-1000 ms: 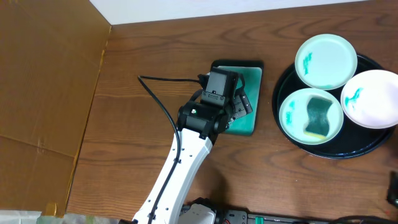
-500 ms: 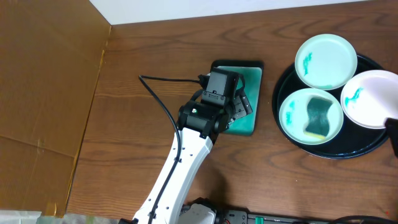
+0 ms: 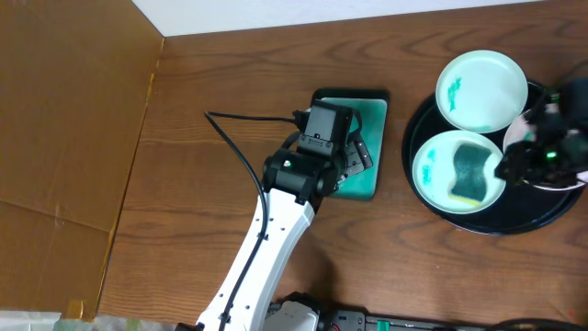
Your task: Clean dirty plates on tray and stack at the side
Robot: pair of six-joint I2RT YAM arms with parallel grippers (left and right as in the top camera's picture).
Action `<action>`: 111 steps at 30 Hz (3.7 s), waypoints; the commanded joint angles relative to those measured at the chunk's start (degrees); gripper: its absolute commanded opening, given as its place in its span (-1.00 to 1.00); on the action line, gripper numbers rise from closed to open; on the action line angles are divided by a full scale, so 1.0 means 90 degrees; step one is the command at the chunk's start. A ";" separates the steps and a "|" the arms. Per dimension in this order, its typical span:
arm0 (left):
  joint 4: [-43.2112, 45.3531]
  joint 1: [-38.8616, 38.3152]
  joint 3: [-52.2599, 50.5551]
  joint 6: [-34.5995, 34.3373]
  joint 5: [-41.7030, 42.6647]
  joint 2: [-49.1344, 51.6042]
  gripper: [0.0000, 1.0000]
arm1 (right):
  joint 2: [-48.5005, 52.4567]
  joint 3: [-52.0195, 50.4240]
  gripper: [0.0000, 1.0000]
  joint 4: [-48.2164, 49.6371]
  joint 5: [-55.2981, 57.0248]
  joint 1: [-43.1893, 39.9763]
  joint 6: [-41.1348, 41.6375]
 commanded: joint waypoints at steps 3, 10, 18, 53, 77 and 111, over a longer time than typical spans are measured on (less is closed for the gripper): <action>-0.0017 0.0032 0.0015 0.0056 -0.0056 0.0000 0.66 | 0.0901 0.0029 0.15 0.0253 0.0714 0.0289 0.0381; 0.0032 0.0032 0.0015 0.0058 -0.0056 0.0000 0.66 | 0.1642 0.0029 0.17 0.0636 0.0716 0.0338 0.0262; 0.0083 0.0032 0.0015 0.0056 -0.0058 0.0000 0.66 | 0.1744 0.0032 -0.08 0.1175 0.1122 0.0338 0.0265; 0.2922 -0.1661 0.0015 0.0920 0.3240 0.2722 0.37 | 0.2103 0.0027 -0.70 0.1693 0.1311 0.0420 0.0289; 0.3738 -0.2630 0.0015 0.0321 0.1207 0.3667 0.29 | 0.2106 0.0005 -0.69 0.1734 0.1309 0.0427 0.0294; 0.3762 -0.2550 0.0017 0.0146 -0.0015 0.4201 -0.55 | 0.2106 0.0005 -0.72 0.1710 0.1314 0.0432 0.0289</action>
